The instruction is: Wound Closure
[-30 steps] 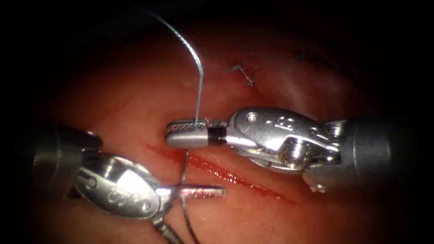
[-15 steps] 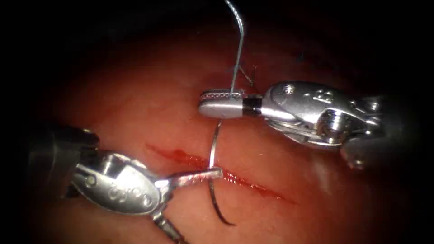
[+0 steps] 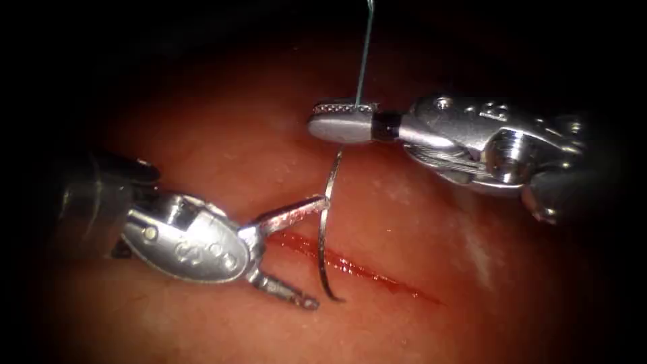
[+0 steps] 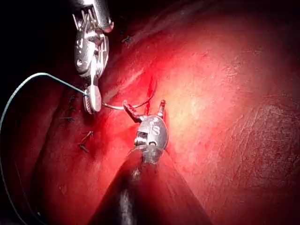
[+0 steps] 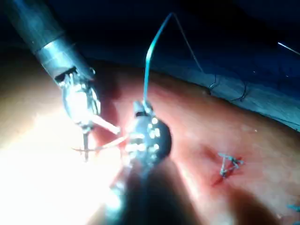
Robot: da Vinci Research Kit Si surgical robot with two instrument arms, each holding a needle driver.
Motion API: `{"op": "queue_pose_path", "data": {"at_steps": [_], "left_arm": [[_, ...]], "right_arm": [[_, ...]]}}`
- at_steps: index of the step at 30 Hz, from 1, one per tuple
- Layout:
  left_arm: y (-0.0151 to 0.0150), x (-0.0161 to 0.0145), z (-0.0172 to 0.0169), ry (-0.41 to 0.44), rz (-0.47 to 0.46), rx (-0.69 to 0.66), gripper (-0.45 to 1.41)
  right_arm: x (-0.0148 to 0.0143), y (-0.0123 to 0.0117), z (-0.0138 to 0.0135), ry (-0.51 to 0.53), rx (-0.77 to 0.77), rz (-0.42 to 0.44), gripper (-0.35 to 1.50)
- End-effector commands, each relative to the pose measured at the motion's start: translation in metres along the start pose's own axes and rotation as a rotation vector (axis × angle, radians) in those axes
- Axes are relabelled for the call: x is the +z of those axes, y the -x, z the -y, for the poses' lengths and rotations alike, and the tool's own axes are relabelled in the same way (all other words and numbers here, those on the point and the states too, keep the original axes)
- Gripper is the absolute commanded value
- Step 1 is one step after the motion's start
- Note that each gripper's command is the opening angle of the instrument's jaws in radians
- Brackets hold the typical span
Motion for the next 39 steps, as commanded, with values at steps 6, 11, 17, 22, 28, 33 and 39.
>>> {"op": "queue_pose_path", "data": {"at_steps": [6,11,17,22,28,33,39], "left_arm": [[-0.0004,0.0009,-0.0006,0.028,-0.031,0.010,0.49],[-0.0007,0.0012,-0.0008,0.033,-0.037,0.010,0.44],[-0.0007,0.0012,-0.0008,0.044,-0.054,0.052,-0.18],[-0.0005,0.0007,-0.0009,0.045,-0.054,0.060,-0.45],[-0.0001,0.0003,-0.0007,0.028,-0.044,0.054,-0.45],[0.0001,0.0003,-0.0006,0.027,-0.046,0.054,-0.45],[0.0002,0.0002,-0.0005,0.025,-0.048,0.054,-0.45]], "right_arm": [[0.0011,0.0000,-0.0004,0.005,-0.007,0.000,-0.35],[0.0014,0.0002,-0.0003,0.007,-0.009,0.000,-0.35],[0.0014,0.0004,-0.0001,0.008,-0.011,0.005,-0.35],[0.0014,0.0004,-0.0001,0.007,-0.018,0.008,-0.35],[0.0014,0.0004,0.0000,0.007,-0.041,0.008,-0.35],[0.0013,0.0002,-0.0003,0.013,-0.070,-0.022,1.18],[0.0010,0.0004,-0.0001,0.011,-0.077,-0.030,1.30]]}}
